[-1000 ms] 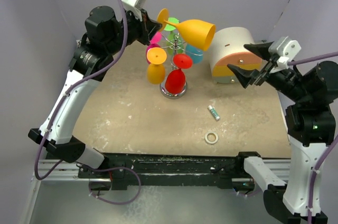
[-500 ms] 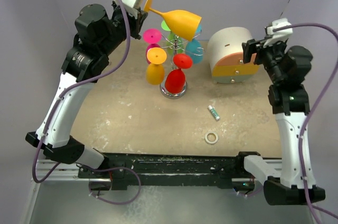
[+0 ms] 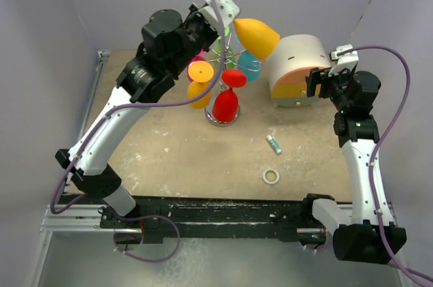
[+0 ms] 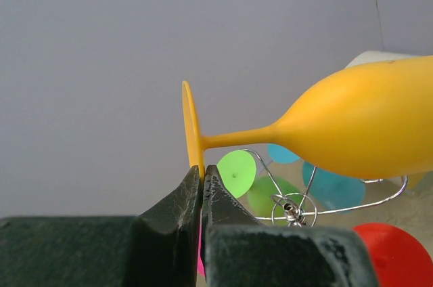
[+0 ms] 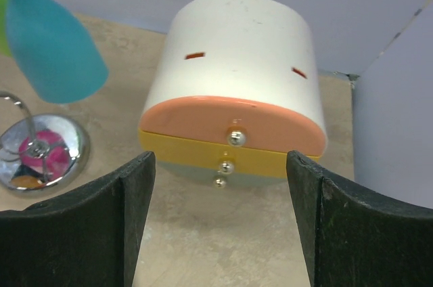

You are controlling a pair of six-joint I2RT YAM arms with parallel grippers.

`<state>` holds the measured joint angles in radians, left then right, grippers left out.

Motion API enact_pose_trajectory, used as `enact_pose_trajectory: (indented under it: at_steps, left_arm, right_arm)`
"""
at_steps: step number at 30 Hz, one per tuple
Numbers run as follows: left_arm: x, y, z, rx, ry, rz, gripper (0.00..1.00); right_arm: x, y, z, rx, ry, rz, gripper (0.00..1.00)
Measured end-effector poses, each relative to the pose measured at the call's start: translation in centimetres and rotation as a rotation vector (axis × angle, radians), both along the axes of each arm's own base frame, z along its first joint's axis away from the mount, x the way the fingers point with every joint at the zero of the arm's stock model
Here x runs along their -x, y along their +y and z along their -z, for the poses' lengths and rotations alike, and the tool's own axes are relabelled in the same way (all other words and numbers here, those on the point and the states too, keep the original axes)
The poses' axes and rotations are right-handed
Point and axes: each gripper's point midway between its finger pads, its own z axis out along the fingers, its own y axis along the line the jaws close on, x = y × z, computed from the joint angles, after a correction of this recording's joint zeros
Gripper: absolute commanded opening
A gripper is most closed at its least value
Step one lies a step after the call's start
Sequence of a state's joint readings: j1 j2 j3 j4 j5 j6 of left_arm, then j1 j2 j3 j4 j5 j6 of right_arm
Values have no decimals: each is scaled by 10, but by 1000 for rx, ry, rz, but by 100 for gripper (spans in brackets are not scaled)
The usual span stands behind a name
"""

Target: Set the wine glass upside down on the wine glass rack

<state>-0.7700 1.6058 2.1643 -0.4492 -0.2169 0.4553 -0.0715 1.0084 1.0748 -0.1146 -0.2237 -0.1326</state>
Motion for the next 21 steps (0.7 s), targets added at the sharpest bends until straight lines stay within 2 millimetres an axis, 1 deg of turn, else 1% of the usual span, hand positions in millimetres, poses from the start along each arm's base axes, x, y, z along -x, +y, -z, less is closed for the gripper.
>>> enact_pose_trajectory:
  at_steps: [3, 5, 7, 8, 10, 16, 21]
  left_arm:
    - [-8, -17, 11, -78, -18, 2, 0]
    - [-13, -28, 17, -122, -34, 8, 0]
    - [-16, -40, 21, -168, -55, 14, 0]
    - [-17, -41, 22, -177, -61, 14, 0]
    - [-17, -53, 25, -219, -84, 20, 0]
    - [-13, -94, 37, -308, -146, 59, 0]
    - [-23, -114, 52, -341, -148, 71, 0]
  right_arm:
    - [-3, -17, -1, -20, -8, 53, 81]
    - [-5, -24, 2, -28, 0, 76, 82]
    - [-6, -27, 5, -35, 5, 91, 82]
    - [-6, -28, 6, -38, 6, 97, 82]
    - [-5, -31, 9, -44, 7, 107, 83]
    - [-3, -39, 15, -59, 12, 135, 83]
    - [-1, -45, 11, -63, -4, 153, 83]
